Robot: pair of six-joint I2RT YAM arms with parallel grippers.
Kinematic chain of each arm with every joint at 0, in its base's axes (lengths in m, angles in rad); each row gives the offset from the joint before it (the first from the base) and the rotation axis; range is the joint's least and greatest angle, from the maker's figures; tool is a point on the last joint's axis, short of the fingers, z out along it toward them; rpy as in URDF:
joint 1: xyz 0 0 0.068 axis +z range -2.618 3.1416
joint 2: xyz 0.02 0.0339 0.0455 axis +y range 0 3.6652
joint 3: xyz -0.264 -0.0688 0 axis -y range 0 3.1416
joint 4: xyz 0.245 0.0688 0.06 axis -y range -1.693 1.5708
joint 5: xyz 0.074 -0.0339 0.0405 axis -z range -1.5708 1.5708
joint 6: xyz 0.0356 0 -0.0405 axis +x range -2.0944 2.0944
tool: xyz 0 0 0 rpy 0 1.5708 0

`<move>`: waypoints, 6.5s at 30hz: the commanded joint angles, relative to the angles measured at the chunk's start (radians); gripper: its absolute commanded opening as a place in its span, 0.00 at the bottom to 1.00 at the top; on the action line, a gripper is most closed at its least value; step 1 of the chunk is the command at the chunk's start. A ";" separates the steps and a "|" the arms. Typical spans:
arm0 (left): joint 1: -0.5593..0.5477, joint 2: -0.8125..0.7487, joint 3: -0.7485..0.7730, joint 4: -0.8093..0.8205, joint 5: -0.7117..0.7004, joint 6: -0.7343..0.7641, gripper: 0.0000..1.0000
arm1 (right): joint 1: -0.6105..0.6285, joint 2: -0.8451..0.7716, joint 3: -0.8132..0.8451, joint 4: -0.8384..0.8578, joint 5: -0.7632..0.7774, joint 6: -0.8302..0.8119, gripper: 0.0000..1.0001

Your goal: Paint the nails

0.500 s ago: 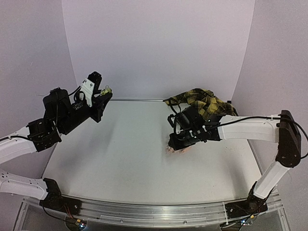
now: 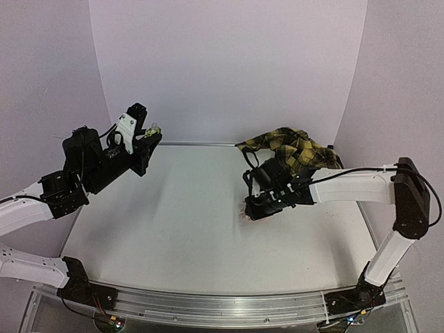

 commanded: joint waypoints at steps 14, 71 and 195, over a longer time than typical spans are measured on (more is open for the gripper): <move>0.001 0.008 0.013 0.048 -0.003 0.014 0.00 | -0.024 0.065 0.040 0.002 0.065 0.017 0.00; 0.001 0.025 0.021 0.032 0.010 0.018 0.00 | -0.025 0.125 0.064 -0.001 0.066 0.009 0.00; 0.002 0.046 0.033 0.013 0.021 0.020 0.00 | 0.003 0.164 0.135 -0.055 -0.013 0.016 0.00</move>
